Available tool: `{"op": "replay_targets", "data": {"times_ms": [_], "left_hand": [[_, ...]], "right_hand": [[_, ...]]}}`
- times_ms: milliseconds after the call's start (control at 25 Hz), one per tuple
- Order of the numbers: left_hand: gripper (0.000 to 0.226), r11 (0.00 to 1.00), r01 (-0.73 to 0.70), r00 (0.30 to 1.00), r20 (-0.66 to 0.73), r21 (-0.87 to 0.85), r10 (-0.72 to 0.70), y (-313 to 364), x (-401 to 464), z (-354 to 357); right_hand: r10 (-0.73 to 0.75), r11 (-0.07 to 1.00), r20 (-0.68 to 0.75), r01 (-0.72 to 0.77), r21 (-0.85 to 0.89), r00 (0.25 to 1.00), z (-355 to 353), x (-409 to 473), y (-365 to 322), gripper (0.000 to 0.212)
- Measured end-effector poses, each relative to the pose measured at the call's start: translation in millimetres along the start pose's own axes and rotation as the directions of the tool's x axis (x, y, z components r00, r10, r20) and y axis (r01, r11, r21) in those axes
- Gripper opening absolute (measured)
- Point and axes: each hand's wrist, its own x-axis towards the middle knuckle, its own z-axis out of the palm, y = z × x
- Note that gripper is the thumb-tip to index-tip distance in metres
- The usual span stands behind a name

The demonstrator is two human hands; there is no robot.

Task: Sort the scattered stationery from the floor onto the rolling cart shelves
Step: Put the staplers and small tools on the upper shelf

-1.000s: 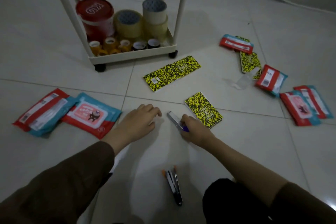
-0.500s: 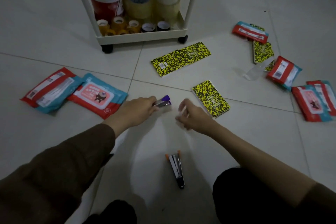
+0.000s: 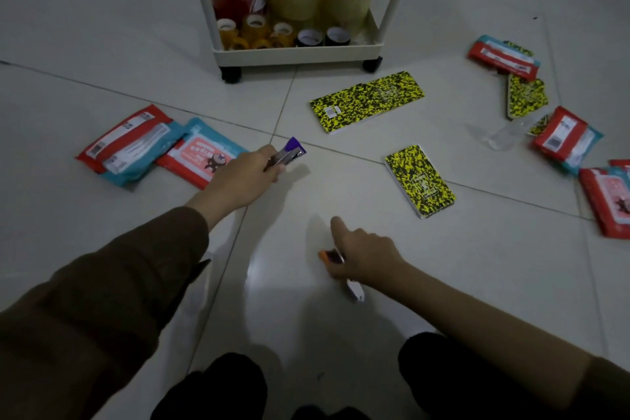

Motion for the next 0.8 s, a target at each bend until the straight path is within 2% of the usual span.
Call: {"op": "replay_targets", "data": {"times_ms": [80, 160, 320, 360, 440, 520, 600, 680, 800], "left_hand": [[0.007, 0.996, 0.035, 0.998, -0.041, -0.087, -0.039, -5, 0, -5], [0.007, 0.989, 0.067, 0.993, -0.091, -0.129, -0.079, -9, -1, -11], [0.012, 0.954, 0.114, 0.977, -0.145, -0.278, -0.159, -20, -8, -28], [0.012, 0.933, 0.114, 0.969, -0.167, -0.343, -0.180, -24, -10, -32], [0.014, 0.888, 0.112, 0.945, -0.228, -0.446, -0.234, -28, -17, -43], [0.014, 0.842, 0.087, 0.912, -0.297, -0.532, -0.283, -25, -22, -58], [0.012, 0.774, 0.008, 0.881, -0.361, -0.633, -0.305, -15, -28, -78], [0.010, 0.748, -0.086, 0.863, -0.425, -0.658, -0.274, 4, -30, -104], [0.008, 0.787, -0.231, 0.820, -0.549, -0.573, -0.159, 57, -22, -156]], "right_hand": [[-0.022, 0.999, -0.158, 0.029, 0.041, 0.987, -8, 7, 2, 0.036], [-0.034, 0.998, -0.238, 0.046, 0.044, 0.971, -15, 14, 5, 0.040], [-0.051, 0.997, -0.177, 0.061, 0.054, 0.983, -14, 25, 9, 0.049], [-0.058, 0.993, -0.179, 0.075, 0.089, 0.982, -13, 28, 9, 0.047], [-0.041, 0.955, -0.173, 0.090, 0.284, 0.984, -19, 40, 6, 0.045], [-0.007, 0.829, -0.136, 0.082, 0.554, 0.991, -38, 57, -3, 0.045], [-0.042, 0.641, -0.165, 0.153, 0.752, 0.985, -71, 74, -19, 0.039], [-0.130, 0.487, -0.286, 0.312, 0.815, 0.949, -118, 86, -40, 0.035], [-0.249, 0.325, -0.512, 0.569, 0.755, 0.822, -209, 89, -72, 0.036]]}}
